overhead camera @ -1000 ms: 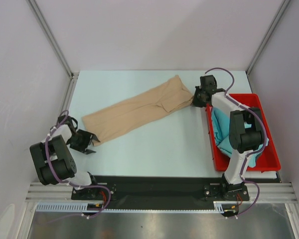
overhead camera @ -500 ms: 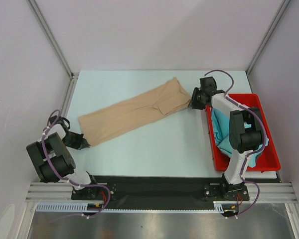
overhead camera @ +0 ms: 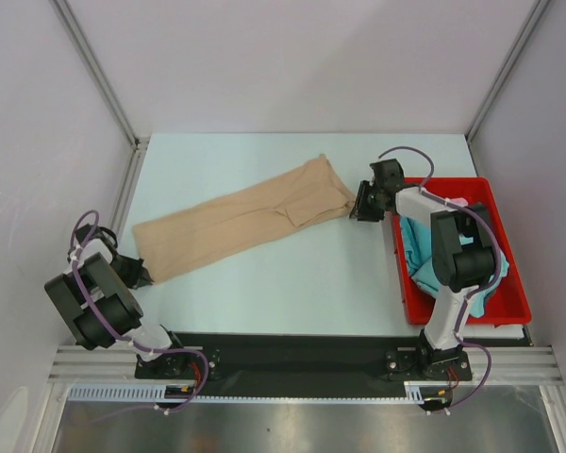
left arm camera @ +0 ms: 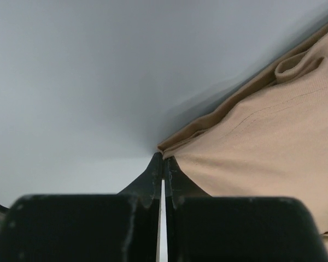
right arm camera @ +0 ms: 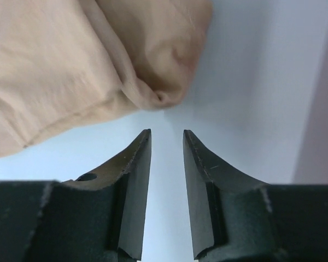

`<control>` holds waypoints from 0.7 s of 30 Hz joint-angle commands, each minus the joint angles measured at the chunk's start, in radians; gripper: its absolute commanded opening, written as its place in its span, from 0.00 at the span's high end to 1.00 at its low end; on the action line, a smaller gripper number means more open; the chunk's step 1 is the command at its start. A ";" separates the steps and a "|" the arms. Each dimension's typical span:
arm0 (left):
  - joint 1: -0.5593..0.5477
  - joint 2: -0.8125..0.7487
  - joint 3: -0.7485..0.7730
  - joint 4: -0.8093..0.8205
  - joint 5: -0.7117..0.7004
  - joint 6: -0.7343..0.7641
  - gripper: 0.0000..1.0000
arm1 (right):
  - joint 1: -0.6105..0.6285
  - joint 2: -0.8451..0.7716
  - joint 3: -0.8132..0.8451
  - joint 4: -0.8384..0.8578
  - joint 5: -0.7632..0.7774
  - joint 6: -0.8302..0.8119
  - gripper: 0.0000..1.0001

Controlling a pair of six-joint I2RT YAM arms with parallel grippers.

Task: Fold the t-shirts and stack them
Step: Fold the tshirt

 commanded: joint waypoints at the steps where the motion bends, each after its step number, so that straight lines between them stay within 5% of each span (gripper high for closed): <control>1: 0.019 -0.022 0.012 -0.020 -0.151 0.040 1.00 | -0.005 -0.076 -0.034 0.031 0.008 0.030 0.60; 8: 0.027 -0.045 -0.019 -0.022 -0.182 0.026 1.00 | -0.051 -0.058 0.029 -0.009 -0.002 0.181 0.46; 21: 0.027 -0.066 -0.028 -0.016 -0.173 0.032 1.00 | -0.074 0.126 0.167 0.006 -0.062 0.292 0.67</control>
